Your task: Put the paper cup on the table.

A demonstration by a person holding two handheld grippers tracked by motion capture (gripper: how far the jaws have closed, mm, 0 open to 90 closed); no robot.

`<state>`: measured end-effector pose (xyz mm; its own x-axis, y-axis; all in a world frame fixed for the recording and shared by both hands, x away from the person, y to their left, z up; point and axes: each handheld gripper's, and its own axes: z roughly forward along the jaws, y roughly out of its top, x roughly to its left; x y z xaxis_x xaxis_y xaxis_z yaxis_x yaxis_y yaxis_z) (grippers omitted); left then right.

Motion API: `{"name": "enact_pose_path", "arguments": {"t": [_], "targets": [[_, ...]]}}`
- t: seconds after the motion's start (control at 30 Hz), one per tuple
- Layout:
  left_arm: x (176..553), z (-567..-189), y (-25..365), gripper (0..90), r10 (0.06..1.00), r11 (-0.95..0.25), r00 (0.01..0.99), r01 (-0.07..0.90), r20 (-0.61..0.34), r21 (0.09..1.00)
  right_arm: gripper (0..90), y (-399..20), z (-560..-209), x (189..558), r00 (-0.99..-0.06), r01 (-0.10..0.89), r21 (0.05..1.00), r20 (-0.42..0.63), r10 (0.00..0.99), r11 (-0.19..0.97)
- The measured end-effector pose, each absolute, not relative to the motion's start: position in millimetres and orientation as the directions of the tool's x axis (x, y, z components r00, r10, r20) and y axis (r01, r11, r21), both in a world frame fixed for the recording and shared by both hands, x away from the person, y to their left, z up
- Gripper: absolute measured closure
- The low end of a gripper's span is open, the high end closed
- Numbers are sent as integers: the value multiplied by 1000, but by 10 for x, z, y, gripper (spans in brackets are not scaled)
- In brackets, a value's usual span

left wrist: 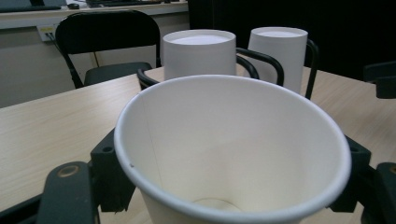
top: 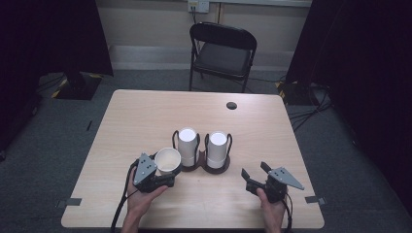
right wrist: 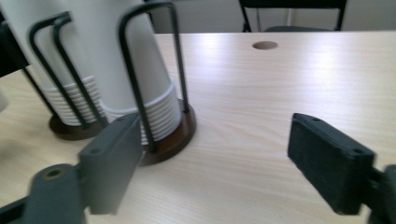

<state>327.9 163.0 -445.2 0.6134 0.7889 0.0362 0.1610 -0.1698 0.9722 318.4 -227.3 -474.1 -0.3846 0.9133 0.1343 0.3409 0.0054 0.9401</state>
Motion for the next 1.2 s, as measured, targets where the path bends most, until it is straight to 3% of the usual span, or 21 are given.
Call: {"name": "enact_pose_path", "arguments": {"t": [0.43, 0.83, 1.2], "targets": [[3414, -4409, 1895, 225, 855, -110, 519, 184, -1, 977, 172, -2367, -4903, 3210, -301, 283, 959, 88, 950, 1], [3606, -4336, 2045, 226, 885, -97, 467, 190, -3, 977, 171, -2359, -4943, 3213, -314, 248, 969, 62, 948, 19], [3823, -4337, 2168, 230, 895, -36, 440, 229, -71, 973, 140, -2365, -4950, 3168, -306, 216, 976, 64, 950, 4]]}}
